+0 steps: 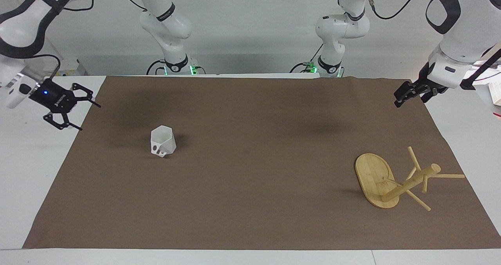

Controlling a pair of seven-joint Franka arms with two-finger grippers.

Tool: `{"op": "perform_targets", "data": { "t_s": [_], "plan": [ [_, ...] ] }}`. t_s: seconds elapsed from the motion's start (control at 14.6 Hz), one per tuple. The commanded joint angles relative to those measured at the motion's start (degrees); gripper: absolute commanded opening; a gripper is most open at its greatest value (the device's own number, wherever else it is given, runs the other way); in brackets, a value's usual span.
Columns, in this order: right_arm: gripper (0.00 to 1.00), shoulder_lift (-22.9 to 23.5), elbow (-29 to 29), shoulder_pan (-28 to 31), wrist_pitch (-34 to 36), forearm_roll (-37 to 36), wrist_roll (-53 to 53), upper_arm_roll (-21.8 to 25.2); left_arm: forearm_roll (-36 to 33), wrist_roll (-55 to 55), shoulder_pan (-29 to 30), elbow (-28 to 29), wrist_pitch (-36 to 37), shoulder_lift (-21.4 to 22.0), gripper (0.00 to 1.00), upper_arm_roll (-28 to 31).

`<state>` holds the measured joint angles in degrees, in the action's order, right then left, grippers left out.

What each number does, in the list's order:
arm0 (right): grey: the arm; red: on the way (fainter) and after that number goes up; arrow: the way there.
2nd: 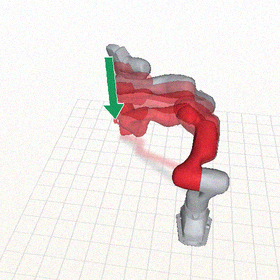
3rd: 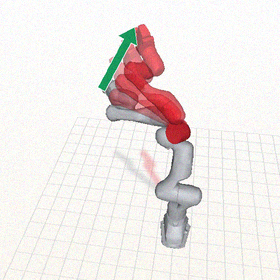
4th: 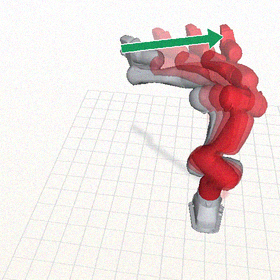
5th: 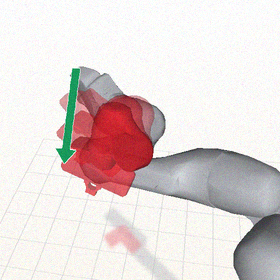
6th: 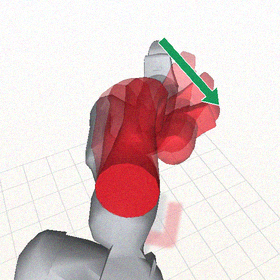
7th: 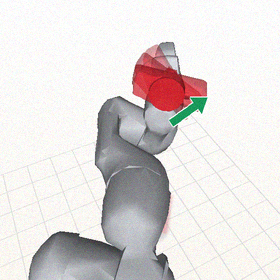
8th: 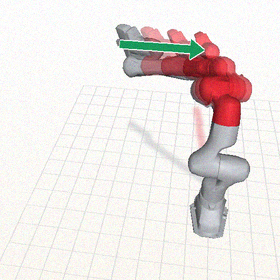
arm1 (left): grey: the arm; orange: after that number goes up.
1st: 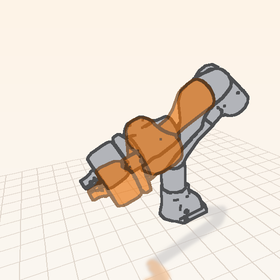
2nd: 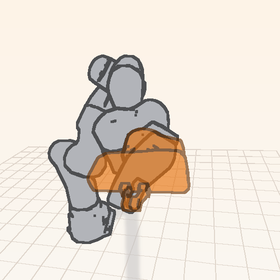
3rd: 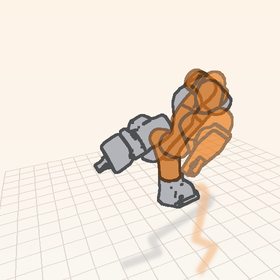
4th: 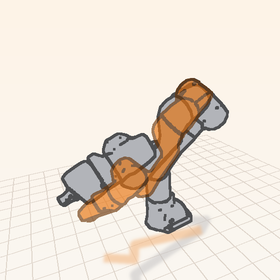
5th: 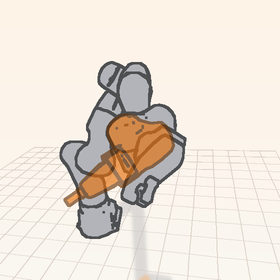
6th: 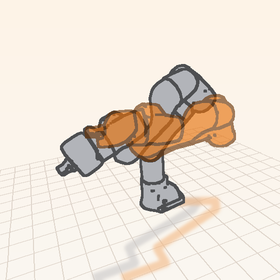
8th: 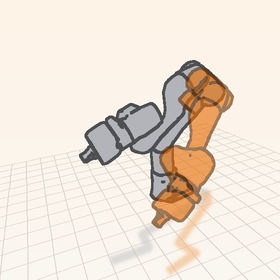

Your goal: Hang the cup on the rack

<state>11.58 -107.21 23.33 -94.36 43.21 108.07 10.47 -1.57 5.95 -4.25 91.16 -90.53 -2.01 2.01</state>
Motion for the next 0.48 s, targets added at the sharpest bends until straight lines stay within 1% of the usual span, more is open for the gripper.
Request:
{"op": "perform_targets", "data": {
  "t_s": [0.0,0.21,0.34,0.41],
  "plan": [
    [1.00,3.51,-7.91,0.06,0.66,11.42,18.07,-0.54,-1.15,0.03,0.47,1.92,-0.35,1.66,1.00,-0.61],
    [1.00,4.77,-13.89,-3.01,0.23,18.12,21.99,-0.63,-1.15,-0.06,0.47,1.92,-0.35,1.74,1.00,-0.61],
    [1.00,6.78,-15.49,-4.68,-0.99,23.48,26.82,-0.63,-1.15,-0.06,0.47,1.92,-0.26,1.66,1.00,-0.52],
    [1.00,6.97,-15.66,-5.22,-2.31,24.20,27.27,-0.63,-1.15,-0.06,0.47,1.92,-0.35,1.74,1.00,-0.61]
  ]
}}
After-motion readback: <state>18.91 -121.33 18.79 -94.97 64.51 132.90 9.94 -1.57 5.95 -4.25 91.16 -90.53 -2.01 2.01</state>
